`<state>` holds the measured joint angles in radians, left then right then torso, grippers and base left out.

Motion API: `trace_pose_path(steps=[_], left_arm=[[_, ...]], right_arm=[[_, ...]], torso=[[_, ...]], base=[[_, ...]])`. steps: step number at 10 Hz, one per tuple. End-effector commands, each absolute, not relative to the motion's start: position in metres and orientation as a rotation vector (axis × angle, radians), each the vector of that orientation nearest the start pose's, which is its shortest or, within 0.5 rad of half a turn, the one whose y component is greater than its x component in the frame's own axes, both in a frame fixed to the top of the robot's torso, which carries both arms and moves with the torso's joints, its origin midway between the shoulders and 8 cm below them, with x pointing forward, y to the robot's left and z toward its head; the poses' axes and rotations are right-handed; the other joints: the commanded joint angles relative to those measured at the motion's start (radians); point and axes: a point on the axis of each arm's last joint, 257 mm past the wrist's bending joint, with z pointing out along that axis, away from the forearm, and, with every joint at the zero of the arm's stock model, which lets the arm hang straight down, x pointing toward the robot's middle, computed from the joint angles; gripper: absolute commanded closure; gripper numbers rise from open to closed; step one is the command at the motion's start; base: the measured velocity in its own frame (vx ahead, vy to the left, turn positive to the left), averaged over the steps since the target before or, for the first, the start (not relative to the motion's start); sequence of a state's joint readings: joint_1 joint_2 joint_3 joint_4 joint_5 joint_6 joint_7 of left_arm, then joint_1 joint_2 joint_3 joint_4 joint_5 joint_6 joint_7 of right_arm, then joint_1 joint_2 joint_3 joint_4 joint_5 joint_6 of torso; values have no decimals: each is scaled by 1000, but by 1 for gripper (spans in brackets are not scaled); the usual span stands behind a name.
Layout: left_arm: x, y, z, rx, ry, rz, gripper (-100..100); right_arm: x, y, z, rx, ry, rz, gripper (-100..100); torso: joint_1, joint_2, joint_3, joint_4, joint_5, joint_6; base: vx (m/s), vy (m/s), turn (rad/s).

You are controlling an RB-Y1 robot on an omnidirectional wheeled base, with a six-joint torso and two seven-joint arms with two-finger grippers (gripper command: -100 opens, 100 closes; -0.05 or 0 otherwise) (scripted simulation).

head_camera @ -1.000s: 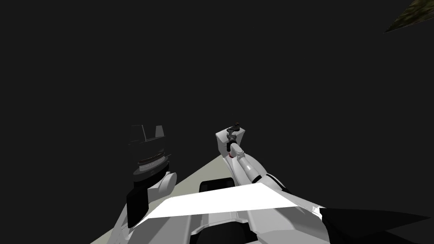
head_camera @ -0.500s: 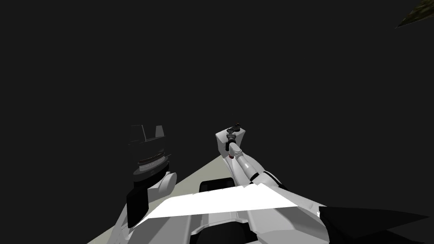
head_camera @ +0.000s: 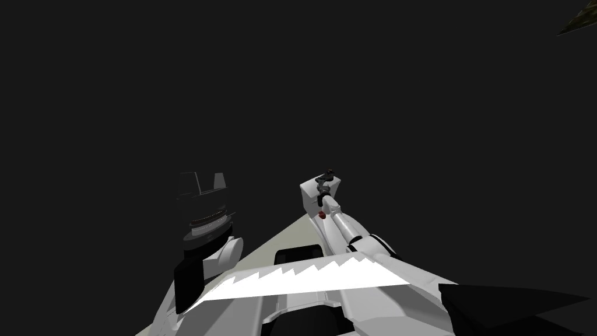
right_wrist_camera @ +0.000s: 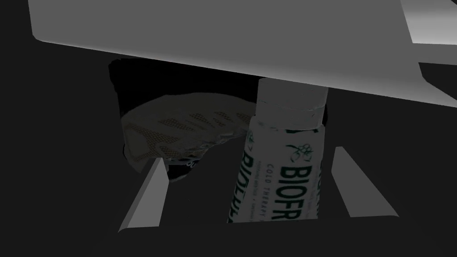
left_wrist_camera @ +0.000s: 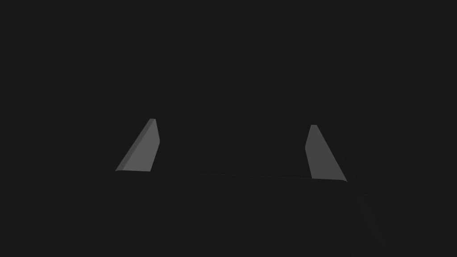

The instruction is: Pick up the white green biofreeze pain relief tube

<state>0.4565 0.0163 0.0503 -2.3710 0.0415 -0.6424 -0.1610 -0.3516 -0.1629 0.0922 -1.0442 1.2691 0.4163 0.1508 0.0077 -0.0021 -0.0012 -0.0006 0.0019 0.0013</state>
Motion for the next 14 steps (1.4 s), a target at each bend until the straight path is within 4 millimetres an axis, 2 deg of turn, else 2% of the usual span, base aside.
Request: trace_pose_path(steps=[1, 2, 4, 5, 6, 8, 9, 12, 13, 14], left_arm=[[293, 282, 100, -398, 436, -1193, 0], [293, 282, 100, -398, 436, -1193, 0], [293, 282, 100, -398, 436, -1193, 0], [293, 282, 100, -398, 436, -1193, 0], [293, 282, 100, -398, 436, -1193, 0], [293, 282, 100, -398, 436, -1193, 0], [293, 282, 100, -398, 436, -1193, 0], [293, 282, 100, -398, 436, -1193, 0], [293, 282, 100, -398, 436, -1193, 0], [293, 282, 100, -398, 436, -1193, 0]], right_arm=[[607, -306, -307, 126, 1805, -304, -100], [603, -341, -318, 135, 1838, -343, -100], [607, -336, -315, 111, 1832, -302, -100], [601, -371, -324, 121, 1860, -343, -100], [602, -374, -322, 127, 1854, -328, -100], [605, -365, -321, 101, 1849, -294, -100], [599, -399, -326, 112, 1870, -327, -100], [603, -393, -323, 95, 1856, -284, -100], [596, -426, -325, 107, 1868, -311, -100], [599, -419, -322, 29, 1858, -316, -100]], torso=[[0, 0, 0, 0, 0, 0], [-3, 0, 0, 0, -1, 0], [-1, -2, -1, -1, 0, 0], [-4, -1, -1, 0, -1, 0], [-2, -1, -1, 0, -1, 1], [-4, -1, -1, 0, -1, 0], [-8, 0, 0, 0, -2, 0], [-5, -1, -1, 0, -1, 0], [-8, 0, 0, 0, -2, 0], [-5, -2, -1, -1, -1, 1]], base=[[28, 62, -9], [63, 107, -33], [26, 99, -22], [37, 125, -30], [40, 137, -43], [8, 39, 2], [14, 114, -35], [19, 65, -14], [48, 81, -29], [52, 125, -43]])
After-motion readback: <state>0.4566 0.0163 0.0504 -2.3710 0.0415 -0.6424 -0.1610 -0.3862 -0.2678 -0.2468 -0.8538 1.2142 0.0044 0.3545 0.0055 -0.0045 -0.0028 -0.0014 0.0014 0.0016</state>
